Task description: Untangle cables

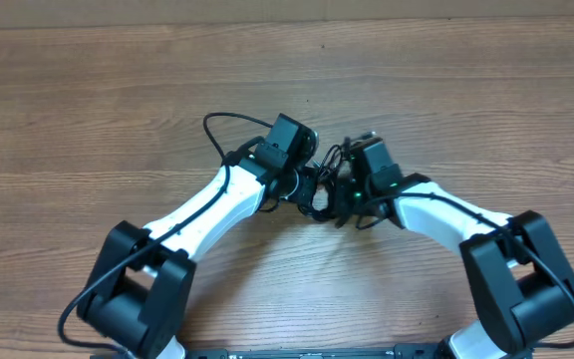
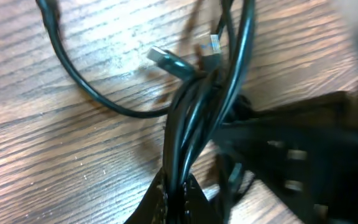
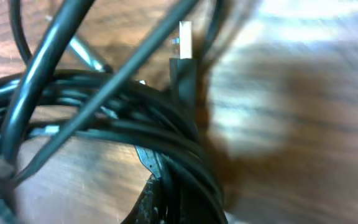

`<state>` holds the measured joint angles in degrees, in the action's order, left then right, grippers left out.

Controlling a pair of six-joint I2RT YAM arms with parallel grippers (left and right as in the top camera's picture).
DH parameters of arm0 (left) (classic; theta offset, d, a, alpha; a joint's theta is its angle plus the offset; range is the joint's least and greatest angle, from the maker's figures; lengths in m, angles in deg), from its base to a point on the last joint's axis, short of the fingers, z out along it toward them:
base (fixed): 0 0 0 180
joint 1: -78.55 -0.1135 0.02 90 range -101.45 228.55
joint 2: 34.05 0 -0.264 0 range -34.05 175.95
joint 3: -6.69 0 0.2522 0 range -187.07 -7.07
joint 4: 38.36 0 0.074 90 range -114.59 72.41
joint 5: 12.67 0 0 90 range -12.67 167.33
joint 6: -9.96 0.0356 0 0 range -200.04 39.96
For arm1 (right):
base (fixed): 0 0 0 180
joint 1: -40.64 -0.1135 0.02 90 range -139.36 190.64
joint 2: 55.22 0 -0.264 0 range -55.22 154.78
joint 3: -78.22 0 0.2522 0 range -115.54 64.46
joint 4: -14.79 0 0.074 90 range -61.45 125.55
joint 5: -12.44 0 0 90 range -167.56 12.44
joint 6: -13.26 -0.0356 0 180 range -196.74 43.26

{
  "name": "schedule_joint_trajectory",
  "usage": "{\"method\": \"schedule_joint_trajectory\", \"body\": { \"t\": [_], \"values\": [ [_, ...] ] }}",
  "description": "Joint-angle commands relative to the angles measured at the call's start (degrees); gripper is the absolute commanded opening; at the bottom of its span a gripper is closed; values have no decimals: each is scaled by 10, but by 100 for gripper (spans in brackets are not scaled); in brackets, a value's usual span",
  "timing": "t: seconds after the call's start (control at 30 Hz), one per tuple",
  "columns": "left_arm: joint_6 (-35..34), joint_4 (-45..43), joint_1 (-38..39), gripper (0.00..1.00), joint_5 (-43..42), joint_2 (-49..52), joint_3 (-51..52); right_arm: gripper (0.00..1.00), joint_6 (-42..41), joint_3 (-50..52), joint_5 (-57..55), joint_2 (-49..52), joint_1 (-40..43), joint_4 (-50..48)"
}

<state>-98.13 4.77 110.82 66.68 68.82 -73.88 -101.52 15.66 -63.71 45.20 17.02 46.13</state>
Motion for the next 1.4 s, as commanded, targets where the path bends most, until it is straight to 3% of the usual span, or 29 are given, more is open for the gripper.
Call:
{"method": "schedule_joint_trajectory", "body": {
  "t": [0.0, 0.17, 0.5, 0.97, 1.37],
  "values": [
    [-18, -2, -10, 4, 41, 33, -8, 4, 27, 22, 92, -30, 53, 30],
    [-40, -22, -19, 4, 41, 51, -8, 4, 104, 22, 301, -103, 112, 53],
    [-40, -23, -21, 4, 53, 52, -8, 4, 163, 22, 505, -169, 205, 111],
    [-41, -24, -21, 4, 53, 52, -8, 4, 163, 22, 453, -169, 343, 169],
    [-77, -26, -21, 4, 93, 52, -8, 4, 163, 22, 425, -168, 384, 177]
  ]
}}
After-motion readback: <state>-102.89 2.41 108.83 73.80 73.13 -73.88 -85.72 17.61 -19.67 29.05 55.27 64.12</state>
